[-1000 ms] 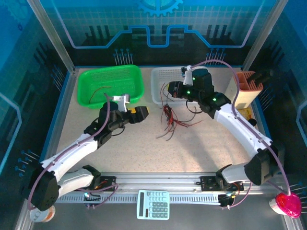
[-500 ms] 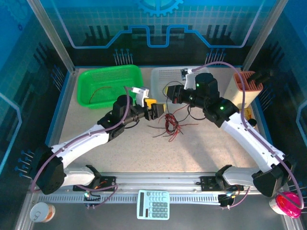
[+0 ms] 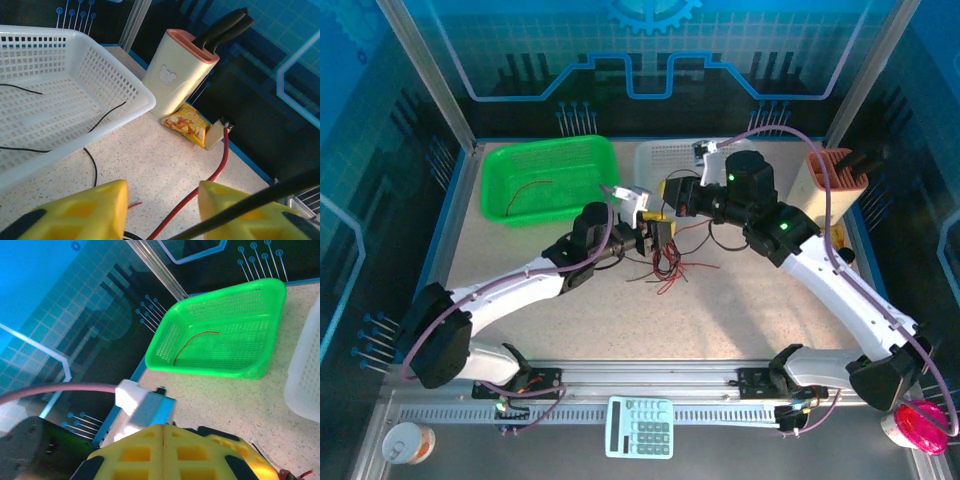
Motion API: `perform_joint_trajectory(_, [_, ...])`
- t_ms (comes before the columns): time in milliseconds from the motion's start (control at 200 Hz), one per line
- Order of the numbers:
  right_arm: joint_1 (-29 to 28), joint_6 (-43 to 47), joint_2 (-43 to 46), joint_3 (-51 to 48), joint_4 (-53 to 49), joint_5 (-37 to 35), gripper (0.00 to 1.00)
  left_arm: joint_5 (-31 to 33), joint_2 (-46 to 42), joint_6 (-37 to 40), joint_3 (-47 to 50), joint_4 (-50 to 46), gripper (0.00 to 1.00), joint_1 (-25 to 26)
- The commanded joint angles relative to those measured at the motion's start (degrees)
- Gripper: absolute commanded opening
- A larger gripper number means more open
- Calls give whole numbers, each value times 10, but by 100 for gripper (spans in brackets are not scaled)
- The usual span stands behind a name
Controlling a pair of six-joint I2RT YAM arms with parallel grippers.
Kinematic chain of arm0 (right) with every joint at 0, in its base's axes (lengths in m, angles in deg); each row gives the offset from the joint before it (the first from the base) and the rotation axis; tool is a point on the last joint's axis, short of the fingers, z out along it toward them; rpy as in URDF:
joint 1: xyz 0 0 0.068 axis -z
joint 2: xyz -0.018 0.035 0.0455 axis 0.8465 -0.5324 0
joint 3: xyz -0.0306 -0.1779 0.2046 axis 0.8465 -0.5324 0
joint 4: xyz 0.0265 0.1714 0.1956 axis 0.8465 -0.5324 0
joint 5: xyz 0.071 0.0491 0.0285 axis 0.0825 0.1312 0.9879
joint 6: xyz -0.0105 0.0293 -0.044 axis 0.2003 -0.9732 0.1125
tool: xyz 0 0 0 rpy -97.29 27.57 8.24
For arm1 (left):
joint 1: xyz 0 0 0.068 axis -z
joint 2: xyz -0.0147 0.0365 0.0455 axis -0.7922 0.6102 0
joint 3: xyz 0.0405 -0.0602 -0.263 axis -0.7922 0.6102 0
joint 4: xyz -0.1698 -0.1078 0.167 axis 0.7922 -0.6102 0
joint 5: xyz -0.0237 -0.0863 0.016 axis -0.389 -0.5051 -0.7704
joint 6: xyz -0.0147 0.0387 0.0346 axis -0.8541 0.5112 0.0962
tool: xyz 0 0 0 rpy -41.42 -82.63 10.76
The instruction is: Untangle the cables
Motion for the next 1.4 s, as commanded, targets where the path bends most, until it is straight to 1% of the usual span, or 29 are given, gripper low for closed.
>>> perform_joint_trajectory(0, [-8, 4, 25, 33, 6, -8, 0, 14, 14, -1, 6, 45, 36, 5])
perform_joint_trajectory(200, [-4, 6, 37, 71, 7, -13, 0, 23, 44, -13, 32, 72, 22, 5])
perform_joint_trajectory(275, [1, 12, 35, 90, 1, -18, 0, 28, 55, -16, 43, 78, 22, 5])
perform_joint_trajectory(405, [25, 7, 31, 109, 2, -10, 0, 36, 75, -18, 61, 88, 21, 5])
perform_joint_trajectory(600, [86, -29, 34, 115, 20, 27, 0, 50, 88, -18, 87, 92, 19, 5])
perform_joint_trajectory(765, [147, -53, 36, 144, 27, 52, 0, 57, 94, -21, 111, 101, 18, 5])
perform_joint_trajectory(840, [164, -64, 32, 160, 30, 65, 0, 59, 96, -25, 119, 109, 18, 5])
perform_joint_trajectory(910, [167, -68, 30, 164, 31, 73, 0, 57, 90, -32, 125, 115, 19, 5])
perform_joint_trajectory(945, [166, -70, 29, 163, 33, 78, 0, 56, 83, -36, 127, 116, 20, 5])
perform_joint_trajectory(995, [167, -75, 29, 155, 37, 88, 0, 51, 71, -39, 130, 115, 25, 6])
perform_joint_trajectory(1075, [167, -82, 33, 130, 48, 97, 0, 49, 42, -41, 133, 105, 39, 5])
perform_joint_trajectory(1195, [163, -83, 38, 105, 56, 104, 0, 47, -10, -35, 132, 84, 54, 6])
perform_joint_trajectory(1291, [154, -80, 39, 97, 55, 107, 0, 43, -45, -21, 115, 60, 65, 7])
perform_joint_trajectory(1396, [138, -73, 40, 95, 51, 106, 0, 36, -61, -3, 80, 35, 75, 9])
